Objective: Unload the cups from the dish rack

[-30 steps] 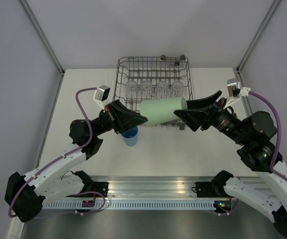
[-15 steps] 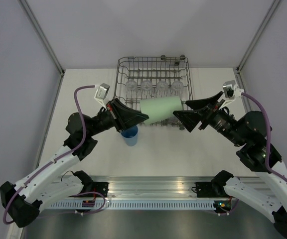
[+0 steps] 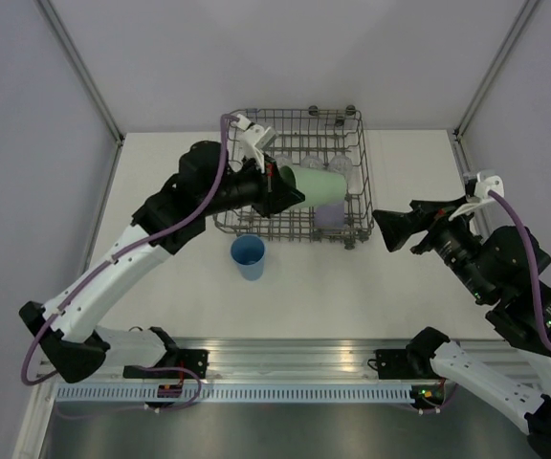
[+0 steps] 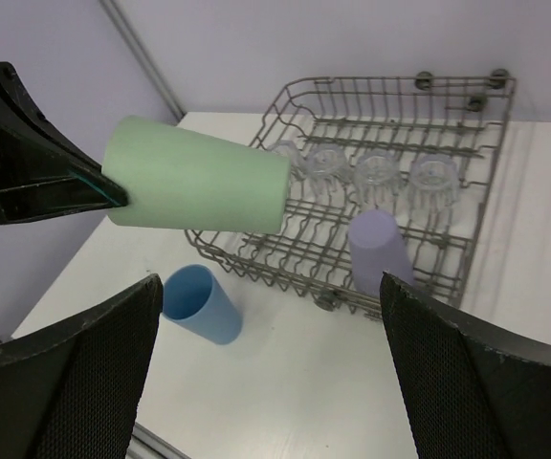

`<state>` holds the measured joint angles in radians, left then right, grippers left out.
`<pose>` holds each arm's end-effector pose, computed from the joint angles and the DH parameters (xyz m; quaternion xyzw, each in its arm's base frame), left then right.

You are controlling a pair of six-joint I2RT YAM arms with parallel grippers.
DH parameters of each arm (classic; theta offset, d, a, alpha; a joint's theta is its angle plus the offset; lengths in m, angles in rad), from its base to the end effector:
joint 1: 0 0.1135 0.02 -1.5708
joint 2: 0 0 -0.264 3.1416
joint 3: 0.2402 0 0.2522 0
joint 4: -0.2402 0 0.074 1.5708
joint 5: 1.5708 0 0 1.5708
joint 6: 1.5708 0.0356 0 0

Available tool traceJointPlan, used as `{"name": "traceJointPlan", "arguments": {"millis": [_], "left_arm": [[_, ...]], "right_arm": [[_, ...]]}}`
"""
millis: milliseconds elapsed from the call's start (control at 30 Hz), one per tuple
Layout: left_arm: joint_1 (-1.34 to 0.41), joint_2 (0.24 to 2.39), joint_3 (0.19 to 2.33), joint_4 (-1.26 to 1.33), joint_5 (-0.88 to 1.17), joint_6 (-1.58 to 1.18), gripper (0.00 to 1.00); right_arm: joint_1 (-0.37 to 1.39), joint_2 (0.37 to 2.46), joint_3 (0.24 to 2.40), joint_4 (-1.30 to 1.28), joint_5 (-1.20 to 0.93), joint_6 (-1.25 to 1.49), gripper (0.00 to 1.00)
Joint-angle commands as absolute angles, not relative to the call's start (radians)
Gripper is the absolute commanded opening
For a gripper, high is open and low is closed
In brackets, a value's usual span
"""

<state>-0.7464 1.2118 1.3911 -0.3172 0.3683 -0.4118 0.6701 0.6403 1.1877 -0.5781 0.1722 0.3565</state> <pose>0.1849 -0.1885 0.4487 0.2420 0.7110 -0.4689 0.4648 0.0784 0.0544 0.4466 -0.0525 0.7158 0.2868 0.6345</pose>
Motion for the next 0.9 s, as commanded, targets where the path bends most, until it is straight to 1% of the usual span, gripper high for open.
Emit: {"name": "traceJointPlan", "arguments": {"millis": [0, 33, 67, 100, 133, 167, 200, 333, 433, 600, 867], "left_arm": [[-0.801, 1.316, 1.584, -0.674, 0.204, -0.209, 0.02], [-0.831, 1.351, 1.626, -0.721, 0.145, -0.196, 0.02], [-0.848, 1.383, 1.710, -0.832, 0.112, -0.169, 0.02], [-0.867, 1.457, 1.753, -0.883, 0.072, -0.155, 0.02], [-0.909, 1.489, 1.790, -0.938, -0.014, -0.144, 0.02], [-0.926, 1.517, 1.854, -0.980, -0.050, -0.124, 0.02], [-0.945, 1.575, 1.882, -1.058, -0.073, -0.117, 0.02], [-1.024, 1.659, 1.965, -1.143, -0.150, -0.087, 0.02], [-1.051, 1.735, 2.028, -1.239, -0.196, -0.069, 0.02], [-1.072, 1.807, 2.034, -1.299, -0.157, -0.022, 0.02], [-1.088, 1.890, 1.967, -1.267, -0.100, 0.034, 0.02]], "right_arm": [[0.670, 0.638, 1.287, -0.744, 0.310, 0.318, 0.98], [0.670, 0.641, 1.301, -0.770, 0.327, 0.318, 0.98], [0.669, 0.646, 1.313, -0.794, 0.360, 0.313, 0.98], [0.669, 0.652, 1.339, -0.843, 0.373, 0.311, 0.98], [0.669, 0.655, 1.351, -0.863, 0.388, 0.307, 0.98], [0.670, 0.657, 1.359, -0.896, 0.402, 0.302, 0.98], [0.670, 0.655, 1.374, -0.908, 0.406, 0.299, 0.98], [0.670, 0.647, 1.388, -0.937, 0.407, 0.287, 0.98], [0.670, 0.634, 1.381, -0.937, 0.413, 0.278, 0.98], [0.670, 0.621, 1.365, -0.939, 0.413, 0.268, 0.98], [0.670, 0.600, 1.325, -0.928, 0.393, 0.273, 0.98]]}}
